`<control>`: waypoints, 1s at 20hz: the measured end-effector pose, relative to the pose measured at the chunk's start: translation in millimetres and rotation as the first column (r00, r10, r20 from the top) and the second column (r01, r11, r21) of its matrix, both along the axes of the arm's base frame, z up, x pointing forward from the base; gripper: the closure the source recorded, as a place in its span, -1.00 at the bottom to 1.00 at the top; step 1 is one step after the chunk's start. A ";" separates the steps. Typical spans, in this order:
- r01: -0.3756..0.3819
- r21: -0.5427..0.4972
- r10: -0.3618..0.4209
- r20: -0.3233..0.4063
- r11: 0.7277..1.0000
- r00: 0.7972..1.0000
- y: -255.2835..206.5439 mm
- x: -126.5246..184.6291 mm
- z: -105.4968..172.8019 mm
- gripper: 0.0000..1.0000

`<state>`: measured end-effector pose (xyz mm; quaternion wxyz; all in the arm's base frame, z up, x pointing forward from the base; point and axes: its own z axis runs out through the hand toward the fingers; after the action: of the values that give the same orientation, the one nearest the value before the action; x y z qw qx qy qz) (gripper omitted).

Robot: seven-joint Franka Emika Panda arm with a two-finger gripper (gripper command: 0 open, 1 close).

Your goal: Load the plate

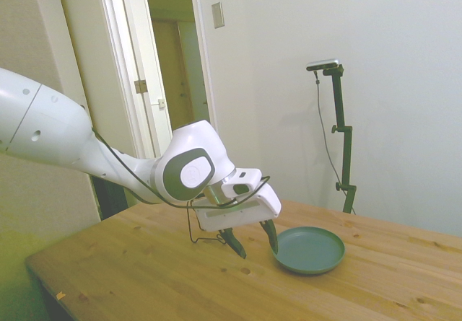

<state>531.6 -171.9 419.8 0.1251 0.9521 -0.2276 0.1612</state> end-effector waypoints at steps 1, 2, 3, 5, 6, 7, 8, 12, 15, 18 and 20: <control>-0.029 -0.024 0.029 -0.002 0.999 1.000 -3.5 6.8 0.3 -1.00; -0.059 -0.046 0.059 -0.003 0.997 0.998 -7.0 13.8 -1.1 -1.00; -0.085 -0.064 0.085 -0.002 0.994 0.996 -10.0 20.9 -4.6 -1.00; -0.138 -0.089 0.138 -0.014 0.986 0.990 -13.7 31.9 -17.2 -1.00; -0.161 -0.095 0.159 -0.023 0.982 0.987 -14.7 35.1 -24.4 -1.00; -0.183 -0.104 0.180 -0.033 0.978 0.983 -15.4 37.4 -30.7 -1.00; -0.203 -0.115 0.200 -0.040 0.972 0.979 -16.7 38.8 -35.2 -1.00; -0.260 -0.178 0.253 -0.063 0.949 0.966 -25.8 39.7 -44.9 -1.00; -0.284 -0.205 0.275 -0.072 0.937 0.959 -31.1 40.1 -52.8 -1.00; -0.294 -0.212 0.284 -0.076 0.932 0.956 -35.4 39.9 -59.3 1.00; -0.306 -0.219 0.296 -0.078 0.927 0.952 -40.6 39.0 -61.9 1.00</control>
<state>570.6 -212.6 358.0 0.2124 0.9583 -0.0562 0.1829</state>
